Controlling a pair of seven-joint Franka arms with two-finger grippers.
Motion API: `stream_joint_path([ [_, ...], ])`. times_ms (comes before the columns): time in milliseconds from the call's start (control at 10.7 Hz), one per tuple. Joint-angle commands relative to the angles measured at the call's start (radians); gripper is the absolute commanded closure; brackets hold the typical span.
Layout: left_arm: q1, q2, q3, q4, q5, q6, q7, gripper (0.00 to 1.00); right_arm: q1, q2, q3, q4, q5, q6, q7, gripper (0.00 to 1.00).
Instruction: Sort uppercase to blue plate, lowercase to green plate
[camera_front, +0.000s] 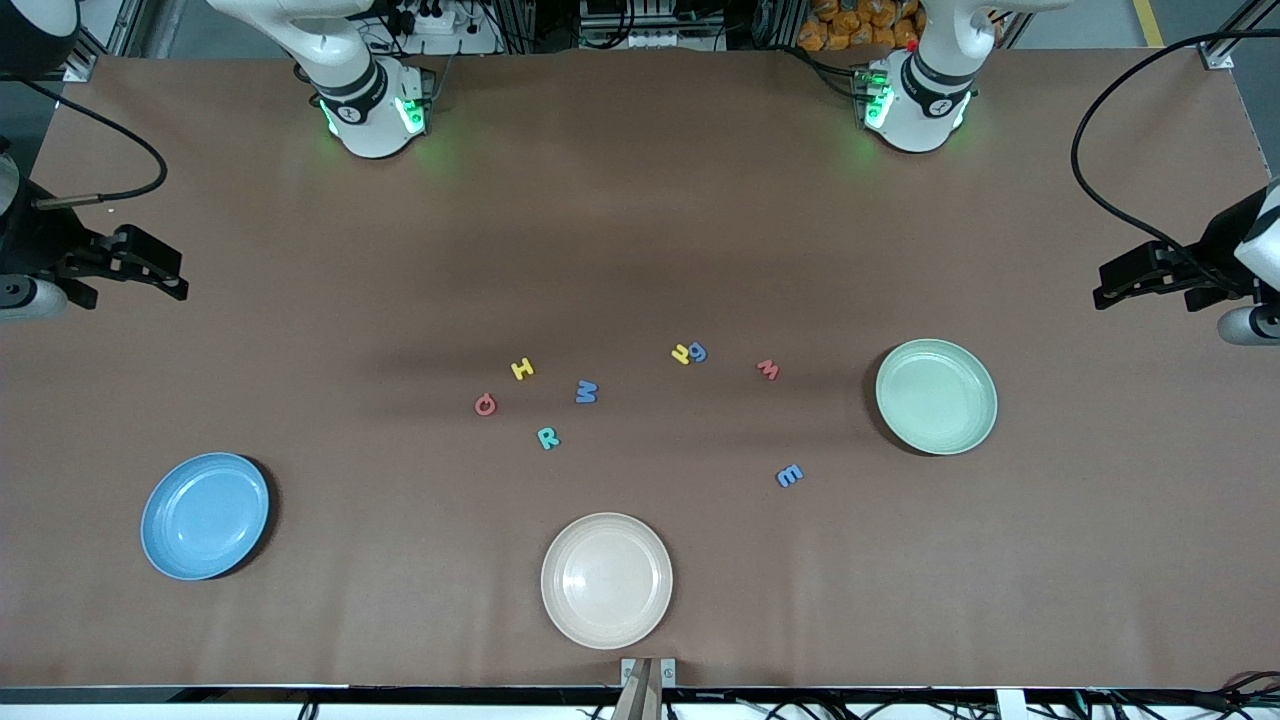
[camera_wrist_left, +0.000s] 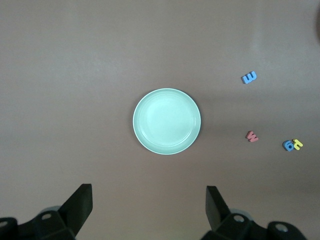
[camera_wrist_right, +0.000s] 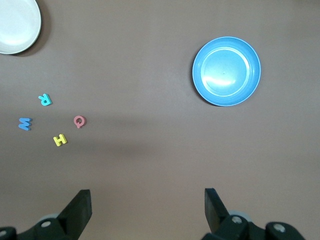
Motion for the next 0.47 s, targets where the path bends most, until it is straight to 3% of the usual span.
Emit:
stream_joint_path([
  [0,0.003,0.004,-0.003,0.007,0.023,-0.013,-0.015,0.0,-0.003,-0.018,0.0,-0.008,-0.011,-0.01,-0.011,0.0],
  [372,-0.003,0.006,-0.002,0.008,0.023,-0.013,-0.015,0.0,-0.003,-0.015,0.0,-0.008,-0.01,-0.009,-0.011,0.0],
])
